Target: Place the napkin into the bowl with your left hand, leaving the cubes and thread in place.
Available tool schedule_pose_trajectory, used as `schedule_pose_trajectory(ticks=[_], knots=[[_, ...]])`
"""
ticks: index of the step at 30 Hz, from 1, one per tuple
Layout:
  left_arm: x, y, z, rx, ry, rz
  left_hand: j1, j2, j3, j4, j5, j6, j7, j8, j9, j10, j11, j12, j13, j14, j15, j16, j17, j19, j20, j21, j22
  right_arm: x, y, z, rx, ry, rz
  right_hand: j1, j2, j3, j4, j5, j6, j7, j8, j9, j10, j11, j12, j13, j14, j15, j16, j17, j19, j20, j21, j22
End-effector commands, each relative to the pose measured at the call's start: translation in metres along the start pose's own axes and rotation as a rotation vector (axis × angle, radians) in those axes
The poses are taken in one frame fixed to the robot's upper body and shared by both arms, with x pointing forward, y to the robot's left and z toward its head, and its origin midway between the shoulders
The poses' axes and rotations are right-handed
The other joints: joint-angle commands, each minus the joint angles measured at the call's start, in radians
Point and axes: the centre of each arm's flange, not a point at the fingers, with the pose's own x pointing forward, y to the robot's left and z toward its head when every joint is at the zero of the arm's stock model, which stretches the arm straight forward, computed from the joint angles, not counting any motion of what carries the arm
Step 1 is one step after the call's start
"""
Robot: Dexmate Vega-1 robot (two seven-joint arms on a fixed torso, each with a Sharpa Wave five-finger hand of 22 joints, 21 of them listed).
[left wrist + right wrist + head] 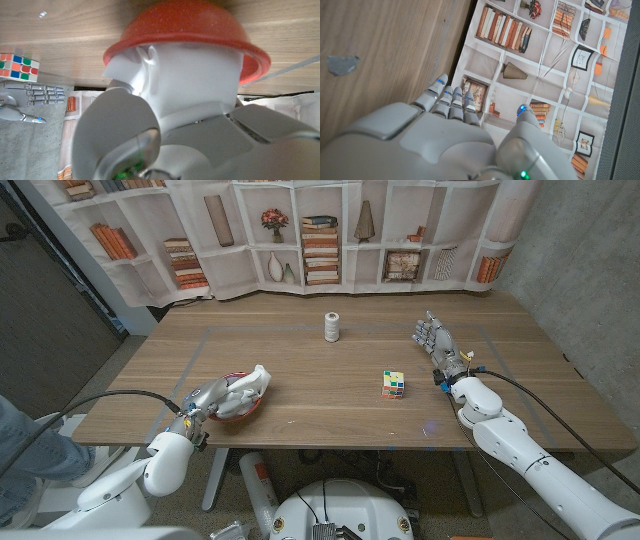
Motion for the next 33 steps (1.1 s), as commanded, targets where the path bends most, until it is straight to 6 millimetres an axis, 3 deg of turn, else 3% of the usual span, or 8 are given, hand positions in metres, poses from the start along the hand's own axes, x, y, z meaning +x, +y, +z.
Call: schedule_pose_trajectory(ticks=[1, 11, 24, 33], knots=[[-0.001, 0.001, 0.000, 0.000, 0.007, -0.021, -0.033, -0.010, -0.021, 0.012, 0.014, -0.026, 0.003, -0.014, 0.004, -0.029, 0.011, 0.000, 0.004, -0.040, -0.018, -0.004, -0.004, -0.032, 0.016, -0.016, 0.004, -0.003, -0.001, -0.002, 0.004, 0.002, -0.001, 0.003, 0.007, -0.005, -0.001, -0.003, 0.005, 0.001, 0.006, 0.005, 0.012, 0.002, 0.007, 0.003, 0.007, 0.000, 0.001, 0.002, 0.007, 0.003, 0.002, 0.006], [-0.003, 0.003, 0.002, 0.004, 0.016, -0.023, -0.081, -0.027, -0.054, 0.031, 0.032, -0.053, 0.006, -0.031, 0.005, -0.069, 0.017, 0.001, -0.004, -0.089, 0.000, -0.002, -0.014, -0.073, 0.044, -0.042, 0.004, -0.004, -0.002, -0.003, 0.008, 0.004, -0.002, 0.004, 0.008, -0.005, -0.002, -0.004, 0.006, 0.000, 0.006, 0.005, 0.014, 0.001, 0.007, 0.003, 0.007, 0.001, 0.001, 0.002, 0.008, 0.004, 0.001, 0.006], [-0.002, 0.010, 0.009, 0.024, 0.001, -0.027, -0.104, -0.030, -0.075, 0.038, 0.050, -0.116, -0.002, -0.061, 0.007, -0.106, 0.027, 0.001, -0.010, -0.109, 0.006, 0.004, -0.022, -0.083, 0.050, -0.054, 0.005, -0.004, -0.001, -0.004, 0.008, 0.003, 0.002, 0.005, 0.009, -0.006, -0.002, -0.005, 0.007, 0.001, 0.006, 0.005, 0.017, 0.001, 0.008, 0.003, 0.007, 0.000, 0.000, 0.002, 0.008, 0.004, 0.001, 0.006], [0.000, 0.014, 0.012, 0.028, -0.008, -0.030, -0.107, -0.028, -0.079, 0.038, 0.055, -0.116, -0.001, -0.061, 0.008, -0.113, 0.024, 0.003, -0.011, -0.112, 0.004, 0.006, -0.024, -0.084, 0.052, -0.056, 0.005, -0.006, -0.001, -0.004, 0.011, 0.002, -0.004, 0.005, 0.009, -0.006, -0.003, -0.006, 0.007, -0.001, 0.006, 0.005, 0.017, 0.001, 0.008, 0.003, 0.008, -0.001, 0.000, 0.002, 0.008, 0.004, 0.001, 0.006]])
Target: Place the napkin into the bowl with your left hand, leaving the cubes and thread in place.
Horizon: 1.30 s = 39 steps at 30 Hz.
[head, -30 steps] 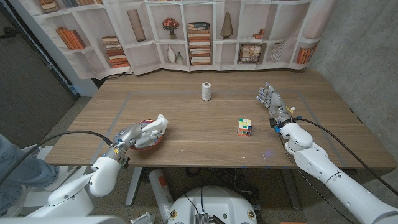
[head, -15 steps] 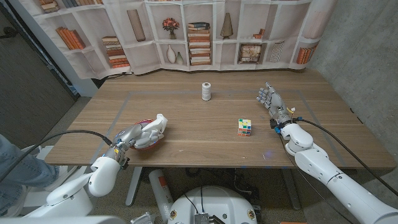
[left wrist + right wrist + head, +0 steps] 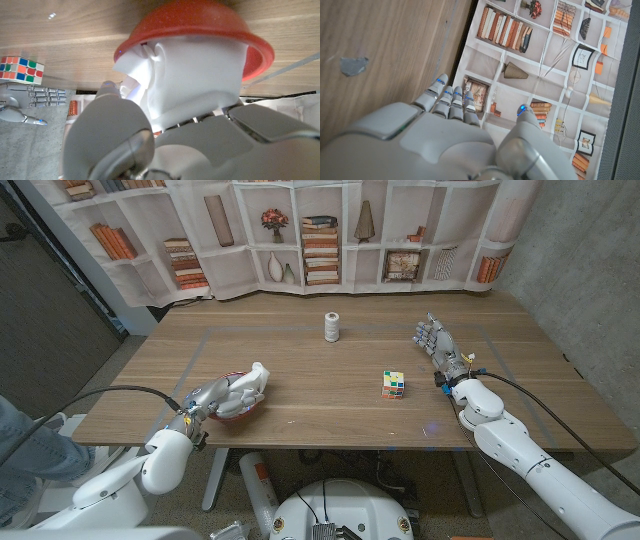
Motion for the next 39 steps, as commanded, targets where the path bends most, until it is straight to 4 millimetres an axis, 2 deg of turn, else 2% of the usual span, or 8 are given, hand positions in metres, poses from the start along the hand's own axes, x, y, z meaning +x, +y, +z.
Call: schedule_pose_trajectory(ticks=[1, 13, 39], knots=[[0.002, 0.006, 0.005, 0.011, -0.013, -0.003, -0.006, 0.002, -0.009, 0.003, 0.006, -0.003, 0.003, 0.000, 0.003, -0.008, -0.001, 0.003, 0.001, -0.005, -0.001, 0.007, 0.001, -0.002, 0.003, -0.002, 0.006, -0.002, 0.000, -0.001, 0.002, -0.002, -0.005, 0.006, 0.009, -0.003, 0.000, -0.006, 0.007, -0.002, 0.005, 0.005, 0.006, 0.001, 0.008, 0.003, 0.008, 0.000, 0.000, 0.002, 0.009, 0.004, 0.001, 0.006], [0.003, 0.010, 0.013, 0.027, -0.017, -0.001, -0.005, 0.006, -0.013, 0.002, 0.014, -0.001, 0.008, -0.001, 0.004, -0.011, -0.002, 0.007, -0.001, -0.005, 0.000, 0.010, -0.002, -0.001, 0.003, -0.004, 0.006, -0.003, -0.005, 0.000, 0.009, -0.004, -0.012, 0.007, 0.010, -0.004, 0.000, -0.007, 0.008, -0.002, 0.005, 0.005, 0.007, 0.001, 0.007, 0.003, 0.008, 0.001, 0.000, 0.002, 0.009, 0.004, 0.001, 0.006], [-0.010, 0.023, 0.013, 0.023, -0.010, 0.048, 0.004, 0.017, -0.014, -0.003, 0.028, 0.007, 0.011, 0.001, 0.005, -0.012, -0.003, 0.013, -0.006, -0.005, -0.004, 0.016, -0.009, -0.001, 0.002, -0.010, 0.007, 0.002, -0.004, 0.001, 0.004, -0.005, 0.002, 0.007, 0.011, -0.005, -0.001, -0.009, 0.008, -0.001, 0.004, 0.005, 0.007, 0.003, 0.007, 0.003, 0.007, 0.002, -0.001, 0.002, 0.008, 0.004, 0.001, 0.006]])
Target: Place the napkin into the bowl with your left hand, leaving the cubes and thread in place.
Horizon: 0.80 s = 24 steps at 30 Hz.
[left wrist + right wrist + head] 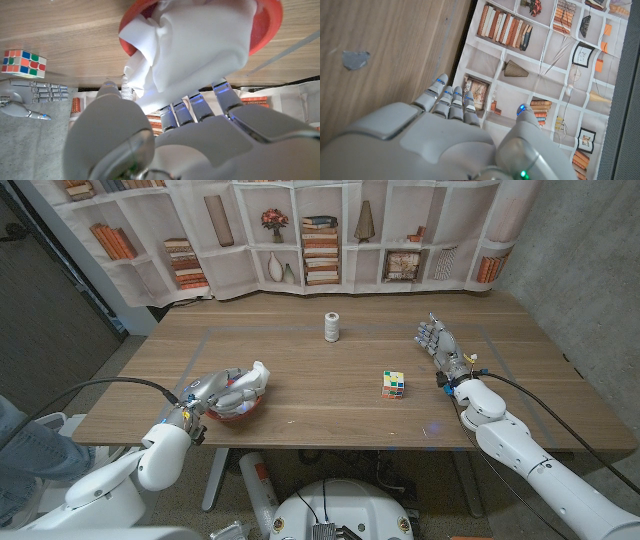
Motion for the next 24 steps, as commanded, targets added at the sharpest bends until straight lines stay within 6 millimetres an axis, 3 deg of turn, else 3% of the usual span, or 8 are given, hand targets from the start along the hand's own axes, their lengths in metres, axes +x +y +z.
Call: schedule_pose_trajectory(ticks=[1, 24], knots=[[-0.0052, 0.0037, -0.0013, -0.004, 0.005, 0.022, 0.004, 0.010, -0.006, -0.003, 0.012, 0.009, 0.002, 0.001, 0.006, -0.002, -0.003, 0.006, 0.001, -0.006, -0.004, 0.010, 0.000, -0.001, 0.002, -0.003, 0.002, 0.0017, 0.0014, 0.0008, -0.003, -0.002, 0.005, 0.002, 0.005, -0.003, 0.002, -0.002, 0.008, -0.001, 0.004, 0.005, 0.007, 0.003, 0.007, 0.003, 0.007, 0.001, -0.001, 0.002, 0.008, 0.003, 0.001, 0.006], [-0.0135, 0.0123, -0.0013, -0.013, -0.005, 0.059, 0.011, 0.017, -0.009, -0.006, 0.024, 0.015, 0.003, 0.001, 0.006, -0.002, -0.002, 0.010, -0.003, -0.019, -0.003, 0.009, -0.007, -0.014, 0.008, -0.013, 0.003, 0.0004, 0.0037, 0.0027, 0.000, -0.008, 0.004, 0.002, 0.006, -0.004, 0.002, -0.003, 0.008, -0.004, 0.004, 0.005, 0.007, 0.002, 0.006, 0.003, 0.007, 0.002, -0.001, 0.002, 0.007, 0.004, 0.000, 0.006]])
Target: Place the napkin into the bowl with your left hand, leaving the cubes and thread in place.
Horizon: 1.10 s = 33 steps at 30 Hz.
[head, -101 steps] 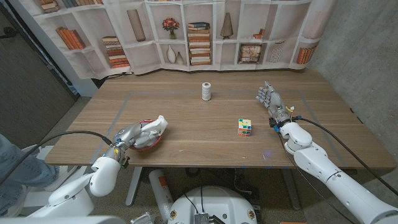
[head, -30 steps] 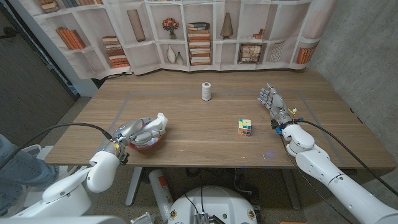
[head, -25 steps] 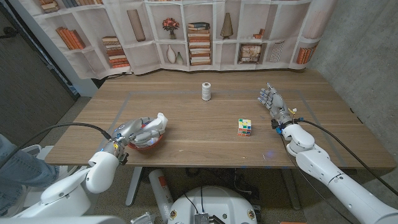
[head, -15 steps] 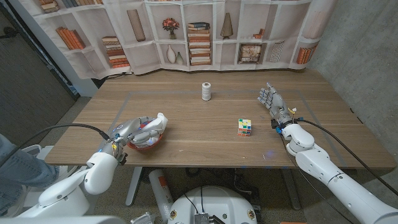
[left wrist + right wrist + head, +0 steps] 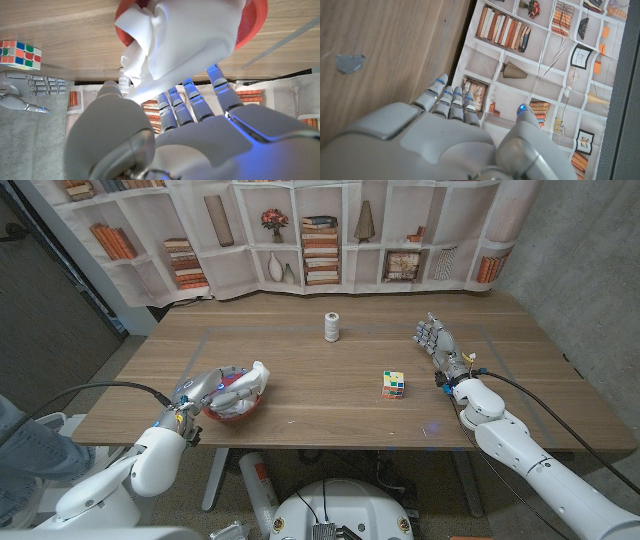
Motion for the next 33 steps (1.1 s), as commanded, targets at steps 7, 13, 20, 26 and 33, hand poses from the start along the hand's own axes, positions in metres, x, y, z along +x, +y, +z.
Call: schedule_pose_trajectory(ticks=[7, 13, 20, 26, 33], knots=[[-0.003, 0.008, 0.004, -0.013, -0.021, 0.017, 0.005, 0.011, -0.006, -0.002, 0.011, 0.011, -0.001, 0.001, 0.002, -0.001, -0.002, 0.007, 0.002, -0.001, -0.007, 0.011, 0.001, 0.000, 0.001, -0.004, 0.003, -0.002, -0.001, 0.001, -0.001, -0.007, -0.003, 0.002, 0.006, -0.005, 0.002, -0.004, 0.009, -0.003, 0.004, 0.005, 0.007, 0.001, 0.006, 0.003, 0.008, 0.001, -0.001, 0.002, 0.007, 0.004, 0.000, 0.002], [-0.002, 0.011, 0.006, -0.007, -0.030, 0.024, 0.006, 0.012, -0.006, -0.002, 0.013, 0.014, -0.001, 0.002, 0.002, -0.002, -0.002, 0.008, 0.002, -0.001, -0.007, 0.012, 0.000, 0.001, 0.000, -0.004, 0.003, -0.003, -0.001, 0.001, 0.003, -0.008, -0.007, 0.002, 0.006, -0.006, 0.002, -0.004, 0.008, -0.003, 0.004, 0.005, 0.008, 0.003, 0.006, 0.003, 0.008, 0.001, -0.001, 0.002, 0.007, 0.004, 0.000, 0.002], [0.000, 0.014, 0.010, -0.004, -0.046, 0.030, 0.007, 0.014, -0.007, -0.003, 0.016, 0.015, 0.000, 0.002, 0.002, -0.002, -0.001, 0.009, 0.001, 0.002, -0.007, 0.014, -0.002, 0.005, 0.001, -0.005, 0.003, -0.007, -0.002, 0.000, 0.002, -0.011, -0.010, 0.002, 0.007, -0.006, 0.001, -0.005, 0.008, -0.003, 0.003, 0.005, 0.008, 0.003, 0.006, 0.003, 0.008, 0.001, -0.001, 0.002, 0.007, 0.004, 0.000, 0.002], [0.000, 0.019, 0.014, 0.002, -0.056, 0.038, 0.008, 0.017, -0.008, -0.002, 0.018, 0.018, 0.000, 0.002, 0.002, -0.001, -0.001, 0.010, 0.000, 0.003, -0.008, 0.015, -0.003, 0.007, 0.000, -0.005, 0.003, -0.009, -0.004, 0.000, 0.008, -0.015, -0.019, 0.003, 0.007, -0.006, 0.001, -0.005, 0.008, -0.003, 0.003, 0.005, 0.008, 0.003, 0.005, 0.003, 0.008, 0.001, -0.001, 0.002, 0.006, 0.004, -0.001, 0.002], [0.001, 0.024, 0.019, 0.014, -0.067, 0.048, 0.008, 0.019, -0.009, -0.003, 0.020, 0.017, 0.001, 0.002, 0.002, -0.002, -0.002, 0.011, 0.000, 0.003, -0.009, 0.016, -0.004, 0.007, -0.001, -0.006, 0.003, -0.011, -0.006, 0.000, 0.010, -0.019, -0.023, 0.003, 0.007, -0.007, 0.001, -0.005, 0.008, -0.003, 0.003, 0.005, 0.008, 0.002, 0.005, 0.003, 0.008, 0.001, -0.001, 0.002, 0.007, 0.004, 0.000, 0.002]])
